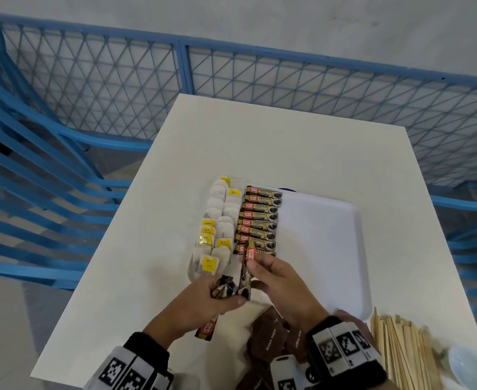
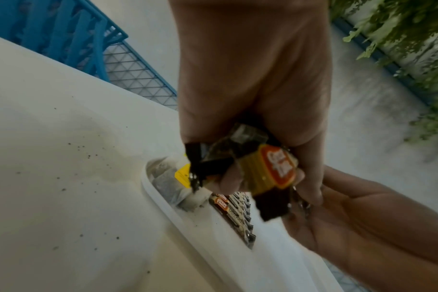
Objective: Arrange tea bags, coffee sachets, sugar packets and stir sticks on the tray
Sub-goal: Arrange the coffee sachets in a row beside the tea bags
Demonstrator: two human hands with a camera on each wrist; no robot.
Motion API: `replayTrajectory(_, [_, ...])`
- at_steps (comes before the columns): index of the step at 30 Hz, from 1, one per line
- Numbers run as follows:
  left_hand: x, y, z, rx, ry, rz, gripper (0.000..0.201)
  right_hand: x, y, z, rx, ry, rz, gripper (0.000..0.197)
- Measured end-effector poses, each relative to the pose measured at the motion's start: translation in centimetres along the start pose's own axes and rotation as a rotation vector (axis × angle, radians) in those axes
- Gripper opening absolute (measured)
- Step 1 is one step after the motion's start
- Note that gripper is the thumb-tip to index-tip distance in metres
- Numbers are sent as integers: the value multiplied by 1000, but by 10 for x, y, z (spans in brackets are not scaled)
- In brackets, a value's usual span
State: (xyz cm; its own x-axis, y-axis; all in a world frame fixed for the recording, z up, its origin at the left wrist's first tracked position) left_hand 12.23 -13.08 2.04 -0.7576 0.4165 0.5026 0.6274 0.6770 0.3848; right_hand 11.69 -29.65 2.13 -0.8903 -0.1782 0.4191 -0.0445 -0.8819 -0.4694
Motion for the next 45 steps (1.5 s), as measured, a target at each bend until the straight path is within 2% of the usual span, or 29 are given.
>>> replayTrajectory(3, [0,1,-1,13,10,-16,8,3,-4,-3,-4,-111,-2,18])
replayTrajectory(6, [-1,8,4,72,67,-149,11,7,2,-7,396,-142,114,14])
replayTrajectory(8, [-2,12,6,71,87,-169,13,8,6,-12,601,-129,175,12])
replayTrajectory(11, [-4,13,8,41,126,-145,26,5,12,-21,490,-187,135,19])
replayTrajectory(14, [-6,18,8,89,149,-219,17,3,21,-23,177,-169,2,15])
replayTrajectory(16, [-6,19,6,124,152,-267,18,1,25,-22,-21,-157,-63,11])
replayTrajectory(19, [-7,16,4,167,146,-282,14,-5,33,-22,-170,-151,-131,13])
replayTrajectory(21, [-7,15,4,217,163,-276,14,-10,41,-22,-107,-109,-229,11])
replayTrajectory(25, [-5,15,13,307,217,-243,18,-21,60,-23,238,-17,-426,12])
replayTrajectory(30, [-4,16,16,463,246,-212,4,-38,69,-31,429,22,-538,20])
replayTrajectory(36, [-8,16,14,514,274,-191,14,-47,61,-31,653,154,-545,27])
replayTrajectory(39, [-9,16,17,505,280,-188,14,-50,62,-32,685,170,-537,33])
replayTrajectory(45, [-8,15,19,483,277,-179,9,-50,62,-34,698,199,-519,32])
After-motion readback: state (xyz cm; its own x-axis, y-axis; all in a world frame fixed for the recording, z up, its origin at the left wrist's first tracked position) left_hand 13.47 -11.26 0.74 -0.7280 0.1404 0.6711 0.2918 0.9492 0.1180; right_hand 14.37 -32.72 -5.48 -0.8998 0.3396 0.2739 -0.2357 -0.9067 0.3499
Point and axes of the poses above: each hand's wrist, its own x-axis away from the middle knuckle, its own y-axis out of the back of the hand, z = x × y, the point moved 1 cm from there along -x, towards the middle knuckle, and after that the axes turned 14 degrees about -x, right-handed, at the moved point
